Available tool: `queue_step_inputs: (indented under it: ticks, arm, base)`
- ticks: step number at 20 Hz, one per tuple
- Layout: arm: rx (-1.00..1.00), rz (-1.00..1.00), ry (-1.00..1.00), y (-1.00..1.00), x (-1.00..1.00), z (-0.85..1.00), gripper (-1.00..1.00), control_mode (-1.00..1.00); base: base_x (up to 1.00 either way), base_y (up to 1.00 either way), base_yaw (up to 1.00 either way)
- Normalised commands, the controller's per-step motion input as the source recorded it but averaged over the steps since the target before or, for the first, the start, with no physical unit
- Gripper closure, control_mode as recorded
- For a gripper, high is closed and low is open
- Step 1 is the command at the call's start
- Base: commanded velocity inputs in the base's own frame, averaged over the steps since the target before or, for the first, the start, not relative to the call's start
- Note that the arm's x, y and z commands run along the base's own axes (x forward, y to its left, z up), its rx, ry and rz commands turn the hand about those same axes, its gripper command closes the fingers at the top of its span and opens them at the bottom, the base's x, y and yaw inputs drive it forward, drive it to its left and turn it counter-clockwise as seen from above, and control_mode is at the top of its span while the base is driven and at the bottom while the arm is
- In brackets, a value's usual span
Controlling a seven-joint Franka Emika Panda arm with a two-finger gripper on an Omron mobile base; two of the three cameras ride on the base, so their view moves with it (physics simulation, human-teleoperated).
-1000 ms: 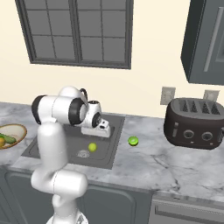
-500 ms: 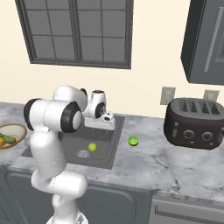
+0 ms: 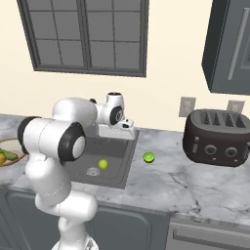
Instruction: There is a mixed pile of frozen fruits and vegetables on the counter. Locate all the frozen vegetables and place the items in a bowl on the counter. Take all the frozen fruits and defrost them in a running sink.
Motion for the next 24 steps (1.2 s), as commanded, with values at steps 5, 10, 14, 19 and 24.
queue_step_inputs:
  ticks: [5,10,14,19,24]
  arm:
    - [-0.07,0.0,0.07,-0.38,-0.35,0.33,-1.0,-1.0]
    - [-0.04,0.0,0.09,-0.45,-0.36,0.22,-1.0,-1.0]
    - [0.0,0.0,0.03,-0.57,-0.16,-0.11,-1.0,-1.0]
    - [0.0,0.0,-0.03,-0.63,0.03,-0.21,-1.0,-1.0]
    - [0.0,0.0,-0.02,-0.4,0.25,-0.16,-1.0,-1.0]
  base:
    - [0.0,0.0,0.0]
    - [0.0,0.0,0.0]
    - [0.0,0.0,0.0]
    - [0.0,0.0,0.0]
    - [0.0,0.0,0.0]
